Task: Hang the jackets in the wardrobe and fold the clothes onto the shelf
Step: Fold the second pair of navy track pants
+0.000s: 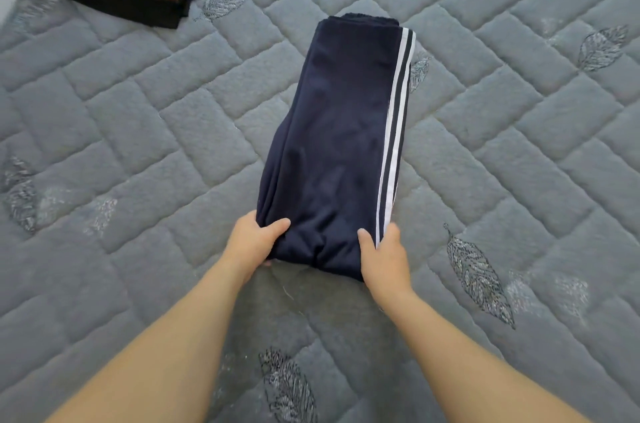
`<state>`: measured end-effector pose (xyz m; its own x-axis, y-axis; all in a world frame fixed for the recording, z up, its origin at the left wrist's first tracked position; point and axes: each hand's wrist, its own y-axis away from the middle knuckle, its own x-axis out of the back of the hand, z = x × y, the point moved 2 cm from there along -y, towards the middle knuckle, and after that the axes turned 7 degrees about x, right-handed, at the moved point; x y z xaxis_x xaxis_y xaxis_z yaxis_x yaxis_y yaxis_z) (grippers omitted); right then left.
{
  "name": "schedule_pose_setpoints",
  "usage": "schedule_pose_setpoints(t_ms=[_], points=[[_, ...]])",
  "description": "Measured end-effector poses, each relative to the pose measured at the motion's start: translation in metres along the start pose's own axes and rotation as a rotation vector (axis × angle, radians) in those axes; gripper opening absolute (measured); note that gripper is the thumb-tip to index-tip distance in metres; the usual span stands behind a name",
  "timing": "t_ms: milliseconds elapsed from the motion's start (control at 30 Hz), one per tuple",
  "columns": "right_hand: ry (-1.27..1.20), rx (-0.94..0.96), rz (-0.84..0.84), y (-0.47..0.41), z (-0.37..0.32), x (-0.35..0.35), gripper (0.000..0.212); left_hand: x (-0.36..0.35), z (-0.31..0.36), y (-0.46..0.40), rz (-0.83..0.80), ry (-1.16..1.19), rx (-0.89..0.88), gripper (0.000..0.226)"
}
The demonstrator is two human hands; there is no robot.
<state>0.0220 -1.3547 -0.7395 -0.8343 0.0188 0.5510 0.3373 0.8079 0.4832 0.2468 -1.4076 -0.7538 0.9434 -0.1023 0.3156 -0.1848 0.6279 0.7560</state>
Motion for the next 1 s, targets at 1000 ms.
schedule_pose_setpoints(t_ms=[1000], points=[[0.072,-0.214,-0.106,0.104,0.076,0.033,0.048,-0.018,-0.122,0.145,0.216,-0.399,0.129,0.013]])
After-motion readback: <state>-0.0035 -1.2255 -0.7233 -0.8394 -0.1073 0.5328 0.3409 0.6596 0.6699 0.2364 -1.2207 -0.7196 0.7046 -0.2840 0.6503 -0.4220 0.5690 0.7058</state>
